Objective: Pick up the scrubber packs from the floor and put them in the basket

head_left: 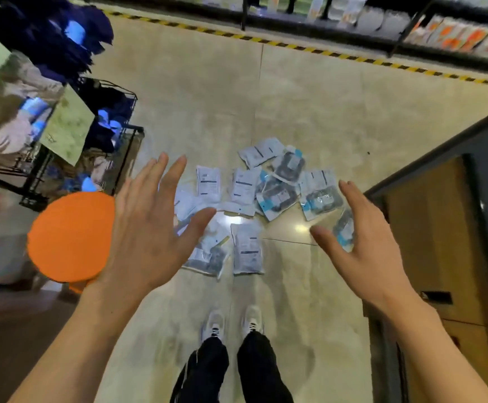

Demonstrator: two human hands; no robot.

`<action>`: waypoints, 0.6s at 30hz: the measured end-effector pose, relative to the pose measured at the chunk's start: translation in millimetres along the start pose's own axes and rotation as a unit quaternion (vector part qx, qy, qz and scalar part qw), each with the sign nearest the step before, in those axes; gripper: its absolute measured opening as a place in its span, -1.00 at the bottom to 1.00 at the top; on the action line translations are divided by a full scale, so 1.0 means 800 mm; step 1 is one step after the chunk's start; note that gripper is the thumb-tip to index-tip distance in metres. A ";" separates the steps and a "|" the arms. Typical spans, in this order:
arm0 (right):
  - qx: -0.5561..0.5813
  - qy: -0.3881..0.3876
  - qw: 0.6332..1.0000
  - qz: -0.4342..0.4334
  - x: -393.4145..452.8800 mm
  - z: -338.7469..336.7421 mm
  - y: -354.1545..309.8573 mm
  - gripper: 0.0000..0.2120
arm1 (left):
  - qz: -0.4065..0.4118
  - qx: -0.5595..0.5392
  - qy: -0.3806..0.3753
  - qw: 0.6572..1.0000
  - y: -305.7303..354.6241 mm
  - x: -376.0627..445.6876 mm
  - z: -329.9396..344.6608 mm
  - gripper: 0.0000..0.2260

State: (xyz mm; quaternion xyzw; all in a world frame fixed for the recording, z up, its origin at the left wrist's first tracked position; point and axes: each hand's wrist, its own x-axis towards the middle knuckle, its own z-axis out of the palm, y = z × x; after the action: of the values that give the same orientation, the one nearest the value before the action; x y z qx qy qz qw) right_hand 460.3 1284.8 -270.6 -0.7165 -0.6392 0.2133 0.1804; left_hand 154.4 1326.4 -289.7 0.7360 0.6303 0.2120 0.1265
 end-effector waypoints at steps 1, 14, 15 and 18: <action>0.001 -0.005 1.000 -0.001 0.015 0.024 0.017 -0.13 | -0.002 -0.006 0.002 1.000 -0.013 0.006 0.027 -0.30; 0.009 -0.032 0.999 -0.018 0.100 0.469 0.294 -0.17 | -0.027 -0.003 0.004 1.000 -0.269 -0.049 0.471 -0.32; 0.009 -0.031 0.999 -0.023 0.103 0.500 0.312 -0.17 | -0.023 -0.007 0.005 1.000 -0.286 -0.054 0.502 -0.32; 0.010 -0.022 0.999 -0.024 0.115 0.579 0.358 -0.14 | -0.013 -0.018 0.007 1.000 -0.328 -0.066 0.583 -0.33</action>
State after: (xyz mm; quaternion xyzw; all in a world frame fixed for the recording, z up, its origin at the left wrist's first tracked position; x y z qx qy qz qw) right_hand 461.0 1336.2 -820.5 -0.6939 -0.6580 0.2313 0.1787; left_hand 138.9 1357.8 -826.3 0.7238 0.6368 0.2272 0.1379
